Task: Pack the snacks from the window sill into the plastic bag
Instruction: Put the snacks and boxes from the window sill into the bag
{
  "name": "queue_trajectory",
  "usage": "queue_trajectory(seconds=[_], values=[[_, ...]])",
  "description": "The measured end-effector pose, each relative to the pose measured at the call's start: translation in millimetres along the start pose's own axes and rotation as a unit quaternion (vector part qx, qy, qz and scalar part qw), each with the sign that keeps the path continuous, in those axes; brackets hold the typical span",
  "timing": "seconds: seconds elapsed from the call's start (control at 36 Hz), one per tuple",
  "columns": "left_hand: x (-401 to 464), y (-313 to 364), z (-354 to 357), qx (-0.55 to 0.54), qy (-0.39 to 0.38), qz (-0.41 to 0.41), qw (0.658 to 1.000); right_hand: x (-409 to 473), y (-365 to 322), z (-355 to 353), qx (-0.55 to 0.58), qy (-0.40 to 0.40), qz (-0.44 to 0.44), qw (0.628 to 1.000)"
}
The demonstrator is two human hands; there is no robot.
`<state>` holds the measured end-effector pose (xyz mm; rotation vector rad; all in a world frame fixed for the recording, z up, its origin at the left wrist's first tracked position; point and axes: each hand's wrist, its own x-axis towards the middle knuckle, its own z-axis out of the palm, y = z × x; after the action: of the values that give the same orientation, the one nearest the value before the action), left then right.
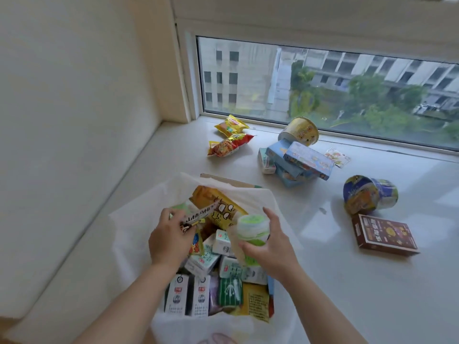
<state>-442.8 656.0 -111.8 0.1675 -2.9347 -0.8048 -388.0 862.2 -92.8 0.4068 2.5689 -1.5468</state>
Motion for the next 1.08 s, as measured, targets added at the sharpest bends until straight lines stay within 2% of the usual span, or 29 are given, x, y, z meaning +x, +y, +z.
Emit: queue_trajectory(seconds=[0.17,0.31,0.42,0.53,0.61,0.72,0.81,0.94,1.08], values=[[4.7,-8.6,4.2,0.056,0.002,0.029,0.998,-13.9,10.6,23.7,-0.214,-0.057,-0.026,0.975],[9.5,-1.5,9.5,0.103,-0.027,0.070,0.992,-19.3,18.3,43.1,-0.320,-0.032,-0.054,0.945],[9.3,5.2,12.6,0.170,-0.094,0.069,0.978,-23.4,23.6,55.0,-0.376,-0.024,-0.052,0.925],[7.9,6.8,17.8,0.260,-0.186,0.063,0.946,-25.6,23.8,57.6,-0.398,-0.030,-0.048,0.915],[6.0,8.6,20.1,0.266,-0.217,0.043,0.938,-25.7,20.2,49.8,-0.404,-0.036,-0.053,0.912],[0.3,23.6,14.6,0.242,-0.181,0.068,0.951,-26.3,12.4,29.3,-0.383,-0.001,-0.083,0.920],[-4.7,39.6,7.9,0.238,-0.133,0.105,0.956,-25.7,5.3,10.1,-0.396,0.030,-0.101,0.912],[-7.2,72.9,-0.7,0.223,-0.111,0.122,0.961,-25.4,-3.7,-24.6,-0.407,0.056,-0.114,0.905],[-9.0,109.5,-12.7,0.206,-0.056,0.156,0.964,-19.0,-17.6,-56.4,-0.412,0.067,-0.110,0.902]])
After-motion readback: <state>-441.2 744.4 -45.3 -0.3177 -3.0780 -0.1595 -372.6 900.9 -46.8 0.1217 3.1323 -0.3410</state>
